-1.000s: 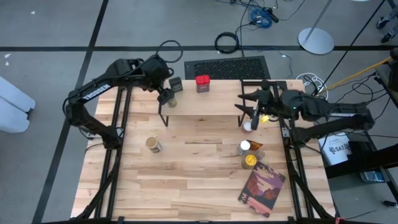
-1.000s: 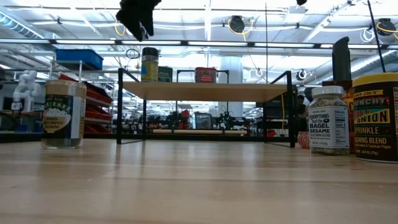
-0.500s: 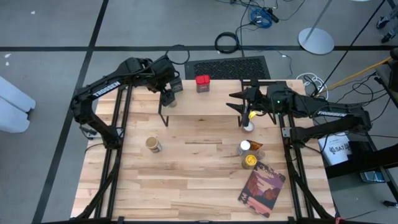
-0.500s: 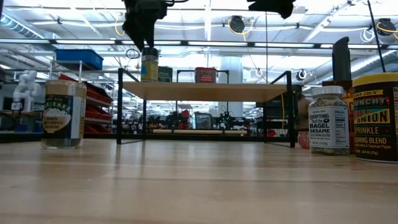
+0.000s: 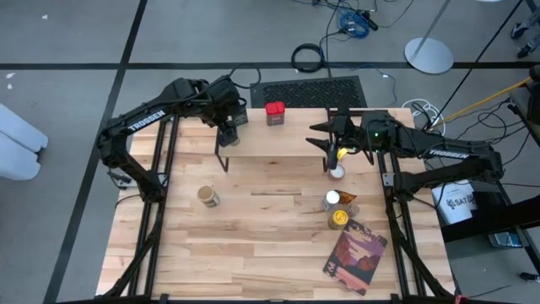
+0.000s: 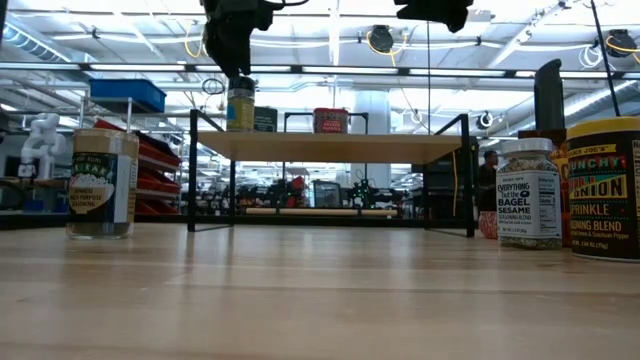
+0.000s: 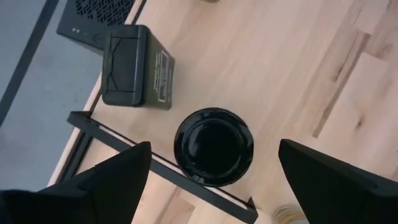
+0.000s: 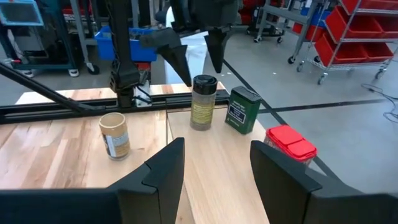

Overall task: Shelf spices
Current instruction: Put the dark yellow spice bottle on the table

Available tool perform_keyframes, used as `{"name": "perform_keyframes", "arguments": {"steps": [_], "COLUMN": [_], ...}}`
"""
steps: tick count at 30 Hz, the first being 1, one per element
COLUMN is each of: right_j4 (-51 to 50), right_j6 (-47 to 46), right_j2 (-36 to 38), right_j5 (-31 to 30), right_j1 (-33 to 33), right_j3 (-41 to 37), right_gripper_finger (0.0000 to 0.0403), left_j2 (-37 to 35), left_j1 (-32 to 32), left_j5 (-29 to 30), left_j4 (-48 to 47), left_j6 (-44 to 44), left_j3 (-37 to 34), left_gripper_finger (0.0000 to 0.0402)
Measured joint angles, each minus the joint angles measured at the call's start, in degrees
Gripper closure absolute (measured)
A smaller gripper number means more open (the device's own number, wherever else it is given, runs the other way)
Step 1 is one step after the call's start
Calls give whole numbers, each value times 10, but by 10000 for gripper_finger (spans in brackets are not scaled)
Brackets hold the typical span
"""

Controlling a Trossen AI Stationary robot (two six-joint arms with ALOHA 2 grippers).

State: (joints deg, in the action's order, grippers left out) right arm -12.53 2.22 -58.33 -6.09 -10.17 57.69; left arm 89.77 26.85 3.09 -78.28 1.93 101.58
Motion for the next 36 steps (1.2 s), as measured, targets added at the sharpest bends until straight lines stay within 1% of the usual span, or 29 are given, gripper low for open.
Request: {"name": "perform_keyframes", "arguments": {"steps": [4, 11, 13, 25, 31, 36], "right_j4": [4, 4, 4, 3, 3, 3], "right_j6": [0, 0, 0, 0, 0, 0], "right_j2": [0, 0, 0, 0, 0, 0], "right_j5": [5, 5, 5, 4, 4, 4], "right_j1": [0, 0, 0, 0, 0, 0], "right_j3": [0, 0, 0, 0, 0, 0], "right_gripper_finger": [232, 232, 232, 232, 232, 232], "left_j2": [15, 41, 44, 44, 44, 44], "left_j1": [0, -2, -2, -2, -2, -2], "left_j5": [16, 17, 18, 18, 17, 17], "left_j4": [0, 0, -2, -22, -22, -21], "left_j6": [5, 15, 16, 20, 20, 20], "left_j3": [0, 0, 0, 0, 0, 0], "left_gripper_finger": [39, 39, 45, 137, 164, 175]}}
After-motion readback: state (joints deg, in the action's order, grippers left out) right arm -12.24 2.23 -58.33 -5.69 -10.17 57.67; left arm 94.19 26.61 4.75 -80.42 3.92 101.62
